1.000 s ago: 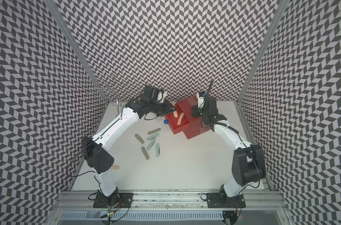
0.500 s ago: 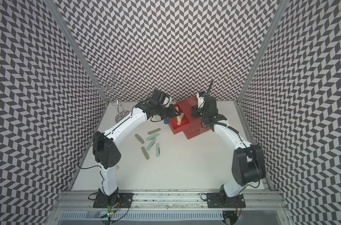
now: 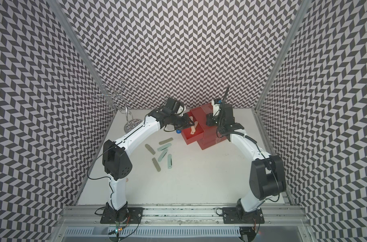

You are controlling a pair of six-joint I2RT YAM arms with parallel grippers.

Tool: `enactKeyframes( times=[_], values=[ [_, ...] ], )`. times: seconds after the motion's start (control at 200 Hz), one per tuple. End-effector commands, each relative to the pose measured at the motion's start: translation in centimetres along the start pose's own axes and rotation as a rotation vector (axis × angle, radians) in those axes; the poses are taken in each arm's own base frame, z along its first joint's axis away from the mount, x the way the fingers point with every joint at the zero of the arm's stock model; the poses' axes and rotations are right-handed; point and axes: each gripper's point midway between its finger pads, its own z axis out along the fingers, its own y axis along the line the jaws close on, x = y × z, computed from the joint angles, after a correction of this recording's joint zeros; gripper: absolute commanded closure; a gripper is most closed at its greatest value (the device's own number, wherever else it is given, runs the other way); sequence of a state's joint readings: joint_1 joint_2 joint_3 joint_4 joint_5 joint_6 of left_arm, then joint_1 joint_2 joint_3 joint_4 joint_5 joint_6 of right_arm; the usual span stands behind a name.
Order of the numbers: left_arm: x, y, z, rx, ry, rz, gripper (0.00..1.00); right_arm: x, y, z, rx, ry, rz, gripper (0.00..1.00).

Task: Place the fruit knives into the drawer by color
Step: Place the fruit knife in the drawer.

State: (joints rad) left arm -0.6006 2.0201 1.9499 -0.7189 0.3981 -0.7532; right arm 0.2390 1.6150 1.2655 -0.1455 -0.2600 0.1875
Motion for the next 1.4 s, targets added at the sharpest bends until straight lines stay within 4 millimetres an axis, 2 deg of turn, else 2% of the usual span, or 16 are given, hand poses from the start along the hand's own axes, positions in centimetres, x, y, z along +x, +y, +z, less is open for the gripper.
enactKeyframes(
  times=[0.0, 0.666, 0.836, 0.946, 1.042, 1.147, 1.202, 1.267, 1.392],
  values=[
    [-0.1, -0.3, 0.5, -0.005, 0.0, 0.023, 0.79, 11.8, -3.3, 1.1, 0.093, 0.376, 0.106, 1.0],
    [-0.6, -0.7, 0.3, -0.012, -0.008, 0.031, 0.71, 11.7, -3.3, 1.1, 0.093, 0.374, 0.104, 1.0],
    [-1.4, -1.7, -0.7, -0.007, -0.03, 0.047, 0.71, 11.8, -3.3, 1.1, 0.093, 0.375, 0.104, 1.0],
    [-3.0, -2.9, -3.2, -0.016, -0.085, 0.074, 0.7, 11.8, -3.3, 1.1, 0.093, 0.375, 0.104, 1.0],
    [-4.5, -3.8, -6.6, -0.025, -0.152, 0.092, 0.7, 11.8, -3.3, 1.2, 0.091, 0.376, 0.104, 1.0],
    [-5.6, -3.0, -10.7, -0.076, -0.228, 0.092, 0.68, 11.7, -3.2, 1.1, 0.092, 0.375, 0.104, 1.0],
    [-5.7, -1.4, -12.8, -0.135, -0.261, 0.083, 0.65, 11.6, -3.3, 1.0, 0.095, 0.372, 0.103, 1.0],
    [-5.4, 1.3, -15.2, -0.223, -0.291, 0.053, 0.63, 11.5, -3.2, 1.0, 0.095, 0.369, 0.101, 1.0],
    [-3.2, 8.3, -18.5, -0.401, -0.312, -0.051, 0.57, 11.5, -3.3, 1.0, 0.095, 0.37, 0.102, 1.0]
  ],
)
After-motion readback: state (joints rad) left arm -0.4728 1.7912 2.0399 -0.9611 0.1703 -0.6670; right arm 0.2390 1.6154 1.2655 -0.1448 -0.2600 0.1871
